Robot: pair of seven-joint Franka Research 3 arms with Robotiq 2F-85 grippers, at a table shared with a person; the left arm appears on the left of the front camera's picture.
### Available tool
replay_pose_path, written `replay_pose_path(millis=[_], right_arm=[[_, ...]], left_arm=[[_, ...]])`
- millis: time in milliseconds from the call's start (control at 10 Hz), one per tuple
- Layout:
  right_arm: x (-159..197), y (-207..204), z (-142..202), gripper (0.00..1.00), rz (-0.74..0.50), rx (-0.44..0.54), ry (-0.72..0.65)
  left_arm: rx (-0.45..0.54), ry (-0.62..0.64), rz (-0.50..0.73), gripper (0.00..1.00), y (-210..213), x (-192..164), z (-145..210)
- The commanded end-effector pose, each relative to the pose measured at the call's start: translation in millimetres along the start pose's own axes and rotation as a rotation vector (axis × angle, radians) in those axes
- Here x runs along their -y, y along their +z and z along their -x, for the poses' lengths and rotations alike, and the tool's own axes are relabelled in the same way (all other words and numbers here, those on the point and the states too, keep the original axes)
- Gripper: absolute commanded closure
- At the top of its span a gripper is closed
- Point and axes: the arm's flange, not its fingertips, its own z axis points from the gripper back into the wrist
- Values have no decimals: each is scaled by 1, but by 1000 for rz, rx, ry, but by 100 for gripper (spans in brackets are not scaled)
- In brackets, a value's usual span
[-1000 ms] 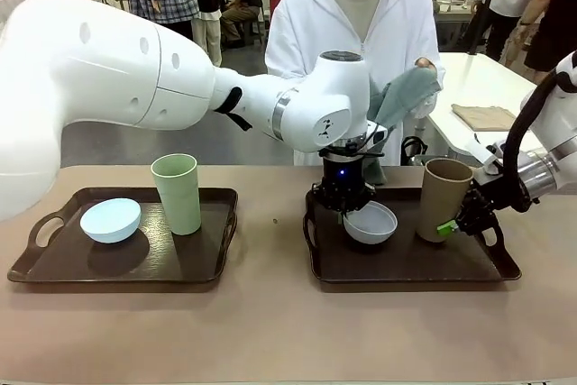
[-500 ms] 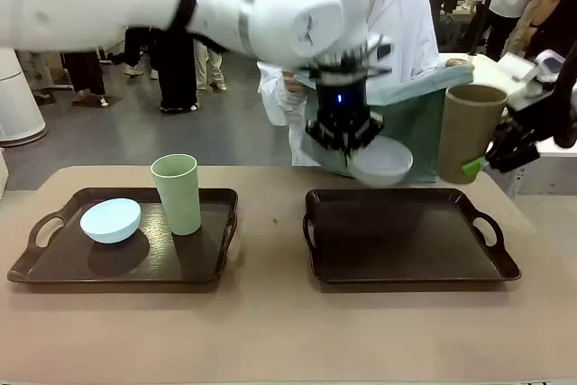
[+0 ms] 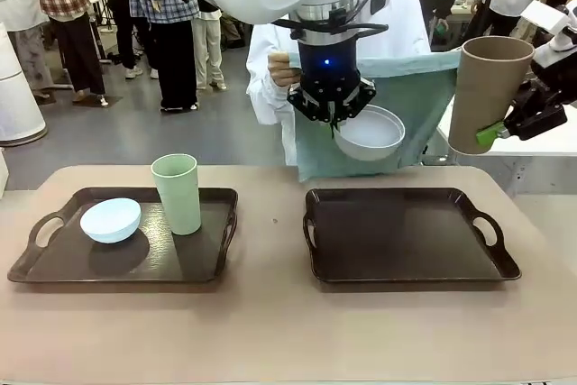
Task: Set up a tray with a mat and arrange the tableware.
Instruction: Pick up the Picnic Bowl and Reusable plastic cup from the Handle tray in front of the human's position and hold them in the air.
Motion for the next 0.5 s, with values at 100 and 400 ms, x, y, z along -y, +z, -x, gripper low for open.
replay_pose_path(millis=[100, 400], right_arm=[[1, -3, 1, 100, -7, -2, 1], [1, -3, 1, 100, -7, -2, 1]], left_arm=[[8, -13, 12, 99, 5, 5, -2], [8, -13, 12, 99, 5, 5, -2]])
